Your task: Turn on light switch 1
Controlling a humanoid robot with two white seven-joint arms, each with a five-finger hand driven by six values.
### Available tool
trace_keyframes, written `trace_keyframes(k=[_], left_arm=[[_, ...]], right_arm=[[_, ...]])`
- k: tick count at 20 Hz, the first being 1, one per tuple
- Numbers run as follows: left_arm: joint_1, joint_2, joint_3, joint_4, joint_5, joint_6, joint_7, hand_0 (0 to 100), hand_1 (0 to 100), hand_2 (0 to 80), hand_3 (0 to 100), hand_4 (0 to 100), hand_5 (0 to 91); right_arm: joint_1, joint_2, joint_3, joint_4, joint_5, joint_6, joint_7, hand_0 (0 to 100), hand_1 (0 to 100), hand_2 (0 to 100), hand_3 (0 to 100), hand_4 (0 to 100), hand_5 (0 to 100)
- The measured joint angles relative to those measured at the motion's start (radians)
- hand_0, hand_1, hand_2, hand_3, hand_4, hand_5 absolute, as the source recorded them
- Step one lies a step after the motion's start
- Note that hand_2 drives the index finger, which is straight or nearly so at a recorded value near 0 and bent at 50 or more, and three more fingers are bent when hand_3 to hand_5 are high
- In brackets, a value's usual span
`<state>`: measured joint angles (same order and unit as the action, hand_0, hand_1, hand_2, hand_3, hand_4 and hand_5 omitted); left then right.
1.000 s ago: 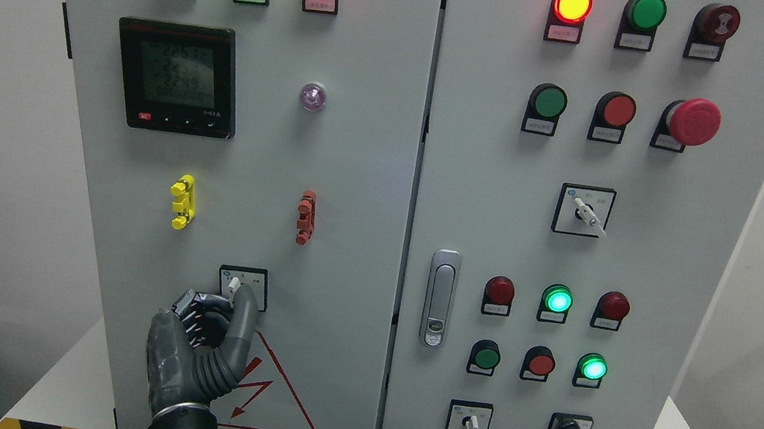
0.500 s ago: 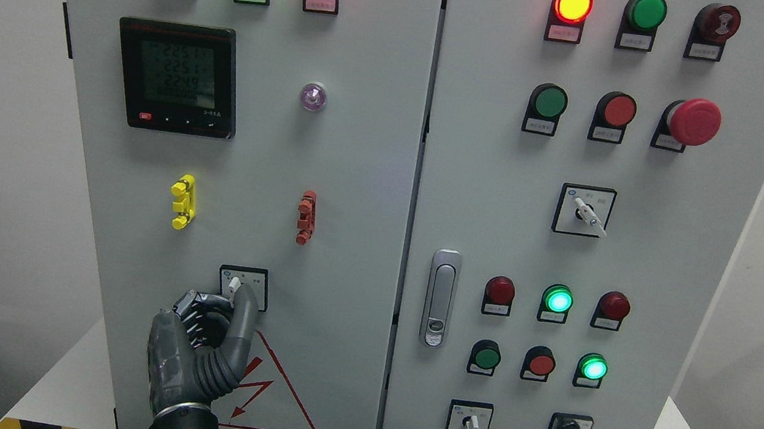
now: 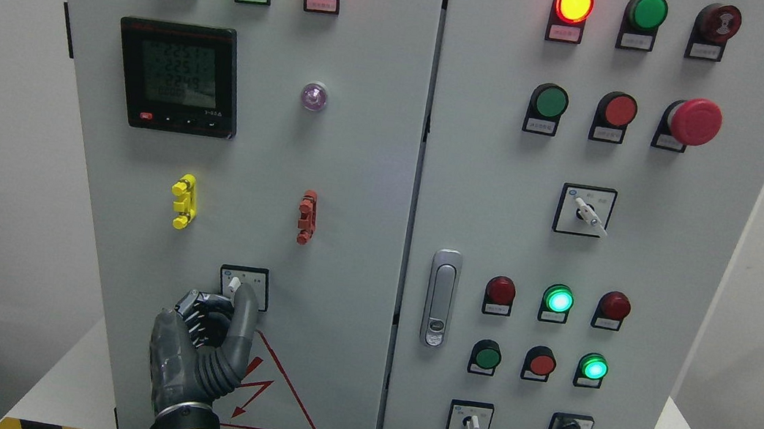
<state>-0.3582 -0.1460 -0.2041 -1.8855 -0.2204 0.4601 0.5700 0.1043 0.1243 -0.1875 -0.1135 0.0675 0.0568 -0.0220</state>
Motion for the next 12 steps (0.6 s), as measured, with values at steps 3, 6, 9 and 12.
trace_keyframes(k=[3, 6, 9, 12], left_arm=[[0.000, 0.000, 0.000, 0.000, 0.000, -0.002, -0.002, 72, 43, 60.8, 88, 85, 70.4], [0.000, 0.000, -0.001, 0.000, 0.000, -0.004, -0.004, 72, 42, 60.7, 88, 85, 70.5], [-0.001, -0.001, -0.001, 0.000, 0.000, -0.005, -0.004, 73, 42, 60.7, 88, 85, 70.5], [-0.001, -0.001, -0.001, 0.000, 0.000, -0.006, -0.001, 73, 41, 60.7, 88, 85, 70.5]], right_arm=[[0.000, 0.000, 0.000, 0.000, 0.000, 0.000, 0.000, 0, 0, 0, 0, 0, 0], [0.000, 0.000, 0.000, 0.000, 0.000, 0.000, 0.000, 0, 0, 0, 0, 0, 0], [0.000, 0.000, 0.000, 0.000, 0.000, 0.000, 0.000, 0, 0, 0, 0, 0, 0], [0.000, 0.000, 0.000, 0.000, 0.000, 0.000, 0.000, 0, 0, 0, 0, 0, 0]])
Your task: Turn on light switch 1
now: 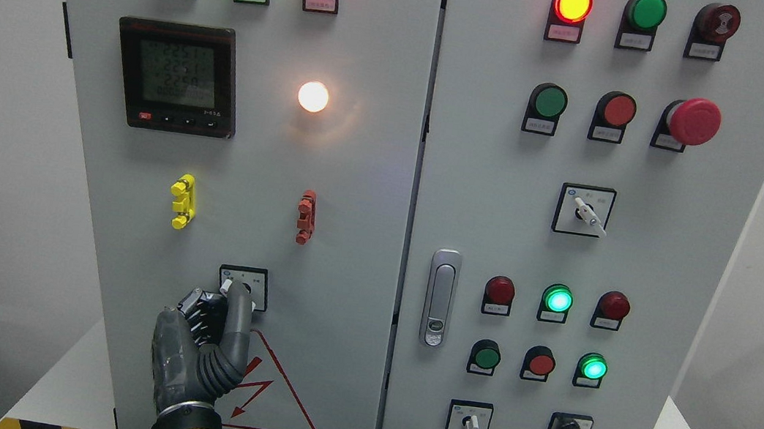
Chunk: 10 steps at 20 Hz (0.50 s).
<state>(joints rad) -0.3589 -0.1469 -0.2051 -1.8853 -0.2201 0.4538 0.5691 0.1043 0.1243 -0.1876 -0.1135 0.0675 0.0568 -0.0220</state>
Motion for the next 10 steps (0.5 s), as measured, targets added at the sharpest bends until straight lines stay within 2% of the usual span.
trace_keyframes(k=[10], left_arm=[[0.002, 0.000, -0.001, 0.000, 0.000, -0.001, 0.003, 74, 37, 60.9, 88, 85, 70.5]], right_arm=[[0.000, 0.000, 0.000, 0.000, 0.000, 0.000, 0.000, 0, 0, 0, 0, 0, 0]])
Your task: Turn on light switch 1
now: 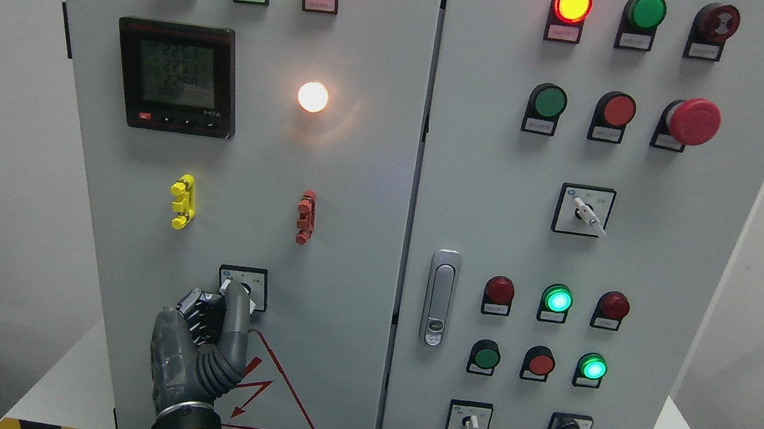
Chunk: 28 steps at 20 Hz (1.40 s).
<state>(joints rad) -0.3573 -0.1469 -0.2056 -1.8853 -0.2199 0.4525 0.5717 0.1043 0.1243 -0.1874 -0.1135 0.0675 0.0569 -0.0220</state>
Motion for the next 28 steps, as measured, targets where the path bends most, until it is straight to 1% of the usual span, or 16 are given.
trace_keyframes(k=[4, 13, 24, 28], left_arm=[[0.001, 0.000, 0.000, 0.000, 0.000, -0.001, 0.000, 70, 36, 61.0, 88, 85, 70.3], [0.001, 0.000, 0.000, 0.000, 0.000, -0.004, 0.000, 59, 29, 61.4, 88, 85, 70.5], [0.002, 0.000, 0.001, 0.001, 0.000, 0.007, 0.003, 44, 29, 62.2, 88, 85, 70.9], [0.001, 0.000, 0.001, 0.001, 0.001, 0.011, 0.006, 41, 28, 62.3, 89, 85, 71.0]], right_arm=[[0.000, 0.000, 0.000, 0.000, 0.000, 0.000, 0.000, 0, 0, 0, 0, 0, 0], [0.000, 0.000, 0.000, 0.000, 0.000, 0.000, 0.000, 0, 0, 0, 0, 0, 0], [0.000, 0.000, 0.000, 0.000, 0.000, 0.000, 0.000, 0, 0, 0, 0, 0, 0], [0.000, 0.000, 0.000, 0.000, 0.000, 0.000, 0.000, 0, 0, 0, 0, 0, 0]])
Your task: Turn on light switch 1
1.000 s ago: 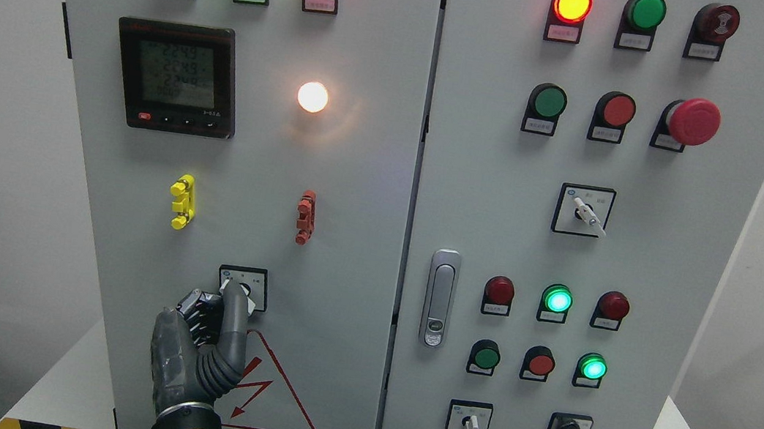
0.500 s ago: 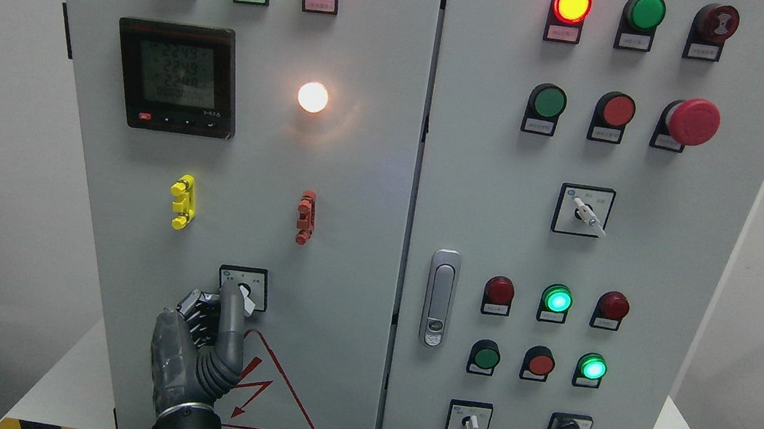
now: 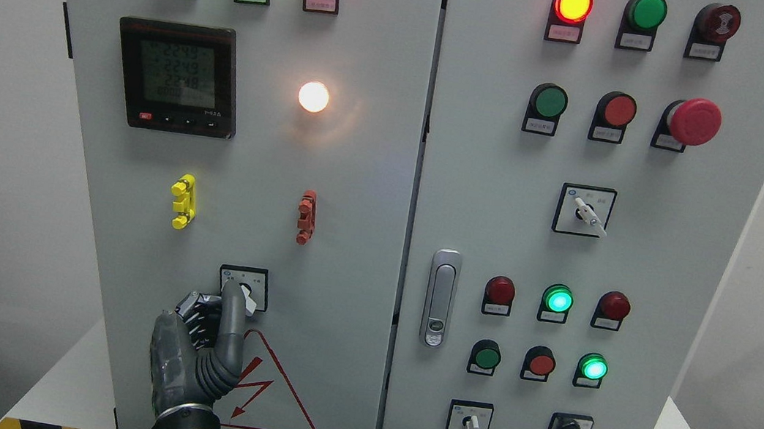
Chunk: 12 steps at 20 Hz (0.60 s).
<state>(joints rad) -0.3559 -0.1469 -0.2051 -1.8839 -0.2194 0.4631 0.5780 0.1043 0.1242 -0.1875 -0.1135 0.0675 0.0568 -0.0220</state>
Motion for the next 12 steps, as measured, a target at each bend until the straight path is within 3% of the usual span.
trace_keyframes(k=[12], left_arm=[[-0.001, 0.000, 0.000, 0.000, 0.000, -0.008, -0.006, 36, 26, 62.9, 89, 86, 71.3]], right_arm=[[0.000, 0.000, 0.000, 0.000, 0.000, 0.000, 0.000, 0, 0, 0, 0, 0, 0]])
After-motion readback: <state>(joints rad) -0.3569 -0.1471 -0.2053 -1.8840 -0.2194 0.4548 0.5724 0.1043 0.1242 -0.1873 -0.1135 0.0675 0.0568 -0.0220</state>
